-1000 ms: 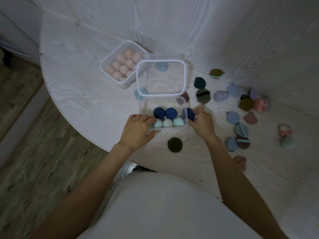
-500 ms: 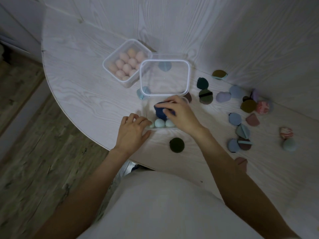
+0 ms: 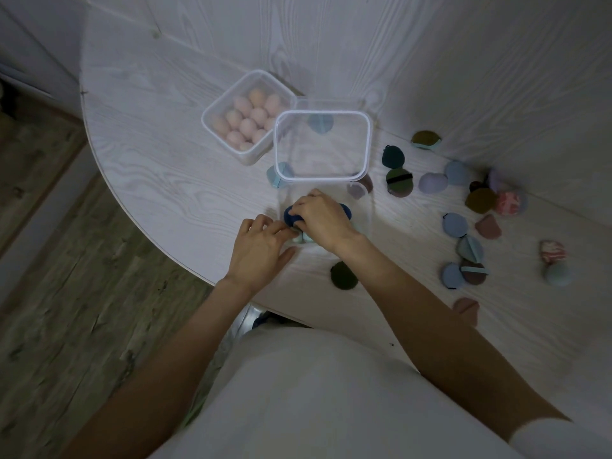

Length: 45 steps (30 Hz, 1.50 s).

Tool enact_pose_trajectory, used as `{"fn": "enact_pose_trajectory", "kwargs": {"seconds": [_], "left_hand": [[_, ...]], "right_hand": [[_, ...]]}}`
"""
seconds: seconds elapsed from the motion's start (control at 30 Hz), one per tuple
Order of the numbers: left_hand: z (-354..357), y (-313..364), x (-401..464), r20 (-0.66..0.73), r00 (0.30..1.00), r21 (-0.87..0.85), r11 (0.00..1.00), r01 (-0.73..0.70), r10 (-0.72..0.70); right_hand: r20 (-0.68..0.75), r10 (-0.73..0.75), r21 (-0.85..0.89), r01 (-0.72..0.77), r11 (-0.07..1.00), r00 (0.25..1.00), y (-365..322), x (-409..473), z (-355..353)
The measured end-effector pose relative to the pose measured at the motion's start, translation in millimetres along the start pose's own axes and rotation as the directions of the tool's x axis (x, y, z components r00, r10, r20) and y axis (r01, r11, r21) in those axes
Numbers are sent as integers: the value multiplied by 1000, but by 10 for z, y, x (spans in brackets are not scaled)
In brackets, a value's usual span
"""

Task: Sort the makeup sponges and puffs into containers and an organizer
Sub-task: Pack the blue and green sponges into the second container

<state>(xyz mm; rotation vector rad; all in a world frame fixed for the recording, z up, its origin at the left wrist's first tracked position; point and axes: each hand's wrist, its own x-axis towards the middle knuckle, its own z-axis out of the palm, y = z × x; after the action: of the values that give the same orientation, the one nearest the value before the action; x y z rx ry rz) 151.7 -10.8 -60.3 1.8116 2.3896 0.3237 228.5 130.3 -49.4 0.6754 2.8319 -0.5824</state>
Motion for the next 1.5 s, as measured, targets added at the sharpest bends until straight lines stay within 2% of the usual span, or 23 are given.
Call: {"fn": "enact_pose_trajectory", "kwargs": {"seconds": [0.07,0.13,0.27,0.37,0.5,0.6,0.67,0.77,0.83,0.9,0.97,1.07,1.13,1.23,1.3,1.37,1.43,1.5], "left_hand": [[-11,-2,7,0,1000,-10,1000,-1,1],[-41,2,18,21,1000,-31,1000,-4,5],[-157,13,36,70,997,-41,999,17,-14],[-305,103,94,-2,1000,-44,999,-20,20],[-455,506,346,-121,980,-234,955,-182,157],[-314,955,605,-100,961,-423,863,-276,258],[-89,1272,795,-47,943,-488,816,-310,329],[329,1795,1098,90,919,-491,820,-295,385],[537,2087,1285,125,912,-490,823,-286,391],[712,2378,1509,96,904,-453,827,-333,416],[825,2468,1728,55,920,-372,863,-341,387],[913,2433,1944,11,960,-321,911,-260,278],[908,2303,1996,8,977,-266,942,-205,215],[882,2214,2053,49,993,-186,978,-99,110],[866,2205,2096,120,992,-167,986,-26,46],[869,2219,2176,141,990,-160,987,-4,27],[856,2244,2226,133,989,-151,988,-38,59],[865,2237,2225,171,985,-186,983,-2,34]], "right_hand": [[-48,-20,-35,19,999,999,16,-24,-12],[-80,-37,5,38,999,996,4,-69,-48],[-131,49,220,-19,975,990,24,-186,-115],[-151,92,365,-30,930,984,107,-402,-237],[-230,184,405,-78,911,956,431,-977,-371],[-111,328,385,-264,884,938,845,-1555,-348],[-18,472,363,-434,825,881,1135,-1934,-300],[-13,733,287,-700,654,680,1563,-2437,-250],[-105,820,286,-772,567,563,1812,-2661,-207],[-195,862,332,-796,507,468,2084,-2866,-200],[-267,864,354,-790,500,427,2327,-2952,-175],[-359,827,354,-757,549,432,2748,-2990,-184],[-312,840,335,-776,535,444,2966,-2913,-189],[-116,900,364,-825,431,419,3226,-2804,-190],[-111,907,382,-825,417,407,3270,-2762,-155],[-187,894,442,-778,447,407,3230,-2750,-127],[-252,863,528,-685,502,438,3097,-2750,-76],[-262,811,561,-601,569,523,2929,-2744,12]]}}
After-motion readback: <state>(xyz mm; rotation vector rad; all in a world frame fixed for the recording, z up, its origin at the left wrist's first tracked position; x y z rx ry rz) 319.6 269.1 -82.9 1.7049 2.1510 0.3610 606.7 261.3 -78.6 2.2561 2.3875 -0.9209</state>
